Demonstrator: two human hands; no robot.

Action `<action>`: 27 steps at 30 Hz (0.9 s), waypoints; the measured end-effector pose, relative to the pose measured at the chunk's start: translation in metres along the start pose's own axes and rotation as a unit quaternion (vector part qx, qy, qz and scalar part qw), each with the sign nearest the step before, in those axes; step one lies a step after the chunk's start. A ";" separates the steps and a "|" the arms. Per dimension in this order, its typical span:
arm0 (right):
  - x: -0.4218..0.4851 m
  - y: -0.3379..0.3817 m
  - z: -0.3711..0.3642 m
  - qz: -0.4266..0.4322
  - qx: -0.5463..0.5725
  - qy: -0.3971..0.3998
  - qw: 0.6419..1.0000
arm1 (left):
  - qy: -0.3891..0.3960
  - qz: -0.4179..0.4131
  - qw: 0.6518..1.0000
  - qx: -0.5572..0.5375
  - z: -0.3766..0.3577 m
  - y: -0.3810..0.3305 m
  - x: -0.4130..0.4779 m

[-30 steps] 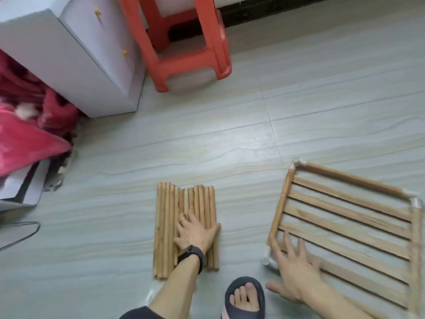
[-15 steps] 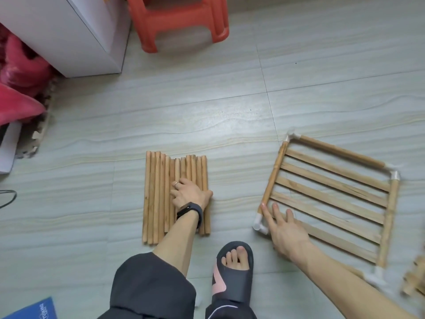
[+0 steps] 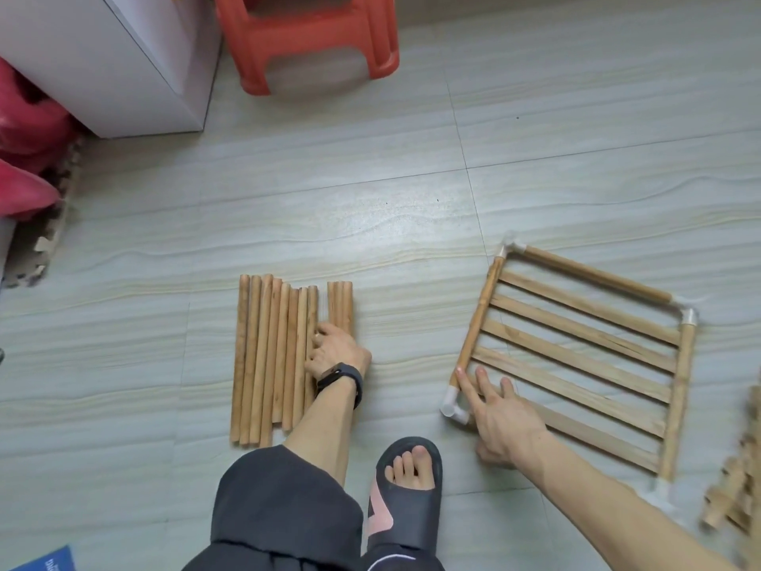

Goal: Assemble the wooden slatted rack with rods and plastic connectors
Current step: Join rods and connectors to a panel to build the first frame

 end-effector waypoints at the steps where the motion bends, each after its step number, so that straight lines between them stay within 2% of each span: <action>1: 0.000 0.000 0.000 0.004 0.000 -0.001 1.000 | 0.006 -0.013 1.000 -0.009 0.001 0.000 0.002; 5: -0.004 -0.003 0.013 0.024 0.036 0.026 0.999 | 0.067 -0.111 0.991 -0.041 0.013 -0.009 -0.001; 6: -0.006 -0.005 0.024 0.032 0.084 0.016 0.996 | 0.065 -0.154 0.985 -0.041 0.020 -0.015 -0.008; 8: -0.013 -0.014 0.058 0.029 0.233 -0.053 0.971 | 0.029 -0.244 0.969 -0.035 0.040 -0.035 -0.031; 9: -0.019 -0.024 0.081 0.012 0.315 -0.117 0.942 | 0.013 -0.288 0.957 -0.040 0.051 -0.048 -0.048; 11: -0.041 -0.047 0.128 -0.018 0.467 -0.243 0.850 | 0.018 -0.367 0.928 -0.060 0.071 -0.075 -0.088; 13: -0.068 -0.065 0.172 -0.013 0.555 -0.324 0.766 | 0.042 -0.425 0.902 -0.071 0.087 -0.101 -0.129; 17: -0.140 -0.101 0.233 -0.011 0.551 -0.449 0.703 | 0.139 -0.450 0.868 -0.160 0.122 -0.151 -0.199; 20: -0.201 -0.120 0.244 0.002 0.544 -0.498 0.675 | 0.146 -0.488 0.847 -0.151 0.153 -0.178 -0.248; 22: -0.239 -0.124 0.242 0.004 0.549 -0.516 0.657 | 0.148 -0.520 0.832 -0.124 0.173 -0.183 -0.282; 24: -0.269 -0.121 0.240 0.011 0.556 -0.533 0.638 | 0.206 -0.533 0.811 -0.128 0.189 -0.180 -0.312; 27: -0.311 -0.114 0.233 -0.011 0.526 -0.611 0.591 | 0.270 -0.517 0.793 -0.177 0.214 -0.160 -0.340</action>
Point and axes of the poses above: each hand's wrist, its own x-axis towards the middle knuckle, its own z-axis out of the back of the hand, y = z × x, the point moved 5 cm from there along x, towards the middle knuckle, and after that the axes turned 13 degrees about z, right-handed, at the moved point
